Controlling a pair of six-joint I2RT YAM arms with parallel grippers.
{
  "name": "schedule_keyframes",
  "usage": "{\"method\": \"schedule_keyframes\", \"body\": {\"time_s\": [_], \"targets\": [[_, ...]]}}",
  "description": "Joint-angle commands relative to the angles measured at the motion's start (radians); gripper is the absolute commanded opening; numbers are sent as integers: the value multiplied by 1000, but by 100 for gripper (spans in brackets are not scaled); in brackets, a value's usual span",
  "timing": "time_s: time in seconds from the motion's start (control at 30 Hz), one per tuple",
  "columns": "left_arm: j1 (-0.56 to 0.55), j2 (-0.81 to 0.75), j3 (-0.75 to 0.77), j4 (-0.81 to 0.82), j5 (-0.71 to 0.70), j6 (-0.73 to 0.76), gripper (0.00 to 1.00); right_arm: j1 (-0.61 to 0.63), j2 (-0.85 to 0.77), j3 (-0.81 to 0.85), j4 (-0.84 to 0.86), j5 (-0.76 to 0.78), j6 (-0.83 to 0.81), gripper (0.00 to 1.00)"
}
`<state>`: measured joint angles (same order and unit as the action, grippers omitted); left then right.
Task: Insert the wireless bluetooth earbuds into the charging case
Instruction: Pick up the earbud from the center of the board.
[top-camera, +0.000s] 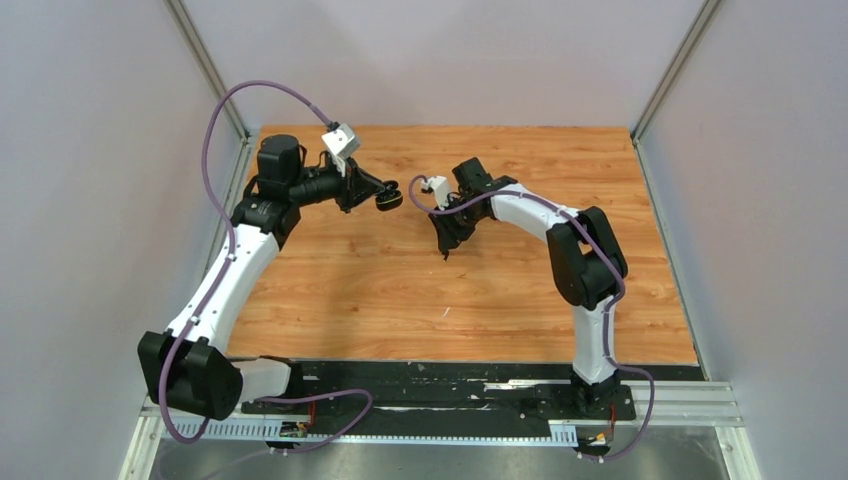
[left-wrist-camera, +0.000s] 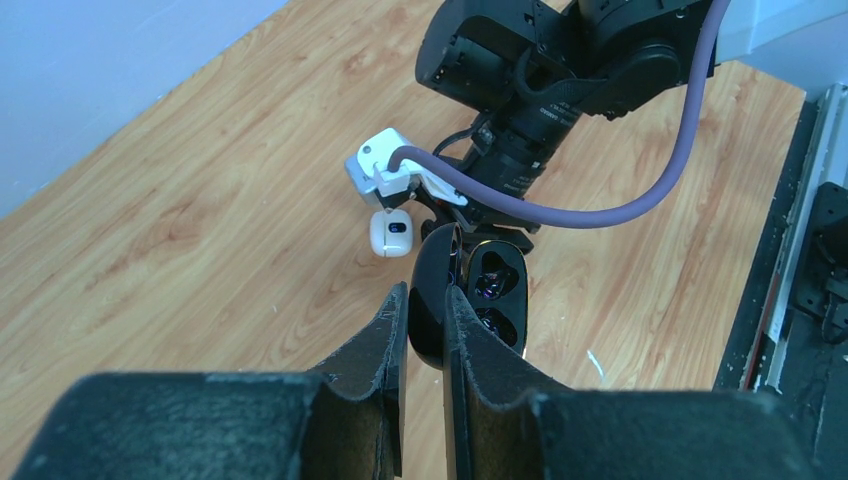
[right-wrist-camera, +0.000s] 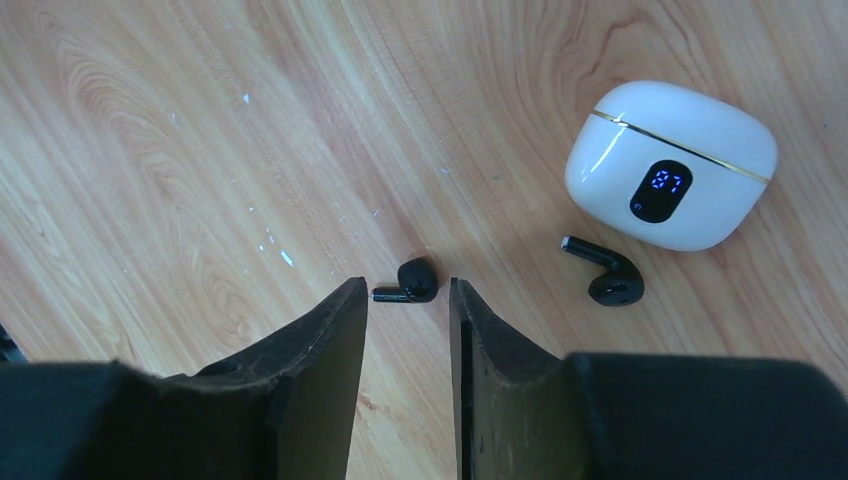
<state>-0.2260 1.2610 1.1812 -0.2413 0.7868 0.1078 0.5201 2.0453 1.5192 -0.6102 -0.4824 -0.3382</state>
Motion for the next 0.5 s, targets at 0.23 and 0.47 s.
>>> {"method": "schedule_keyframes", "body": {"time_s": [0.23, 0.47], "targets": [[10, -42, -9, 44, 0, -14, 0, 32, 29, 7, 43, 56, 24, 42], [10, -39, -8, 49, 4, -16, 0, 36, 32, -3, 45, 73, 25, 37]]}}
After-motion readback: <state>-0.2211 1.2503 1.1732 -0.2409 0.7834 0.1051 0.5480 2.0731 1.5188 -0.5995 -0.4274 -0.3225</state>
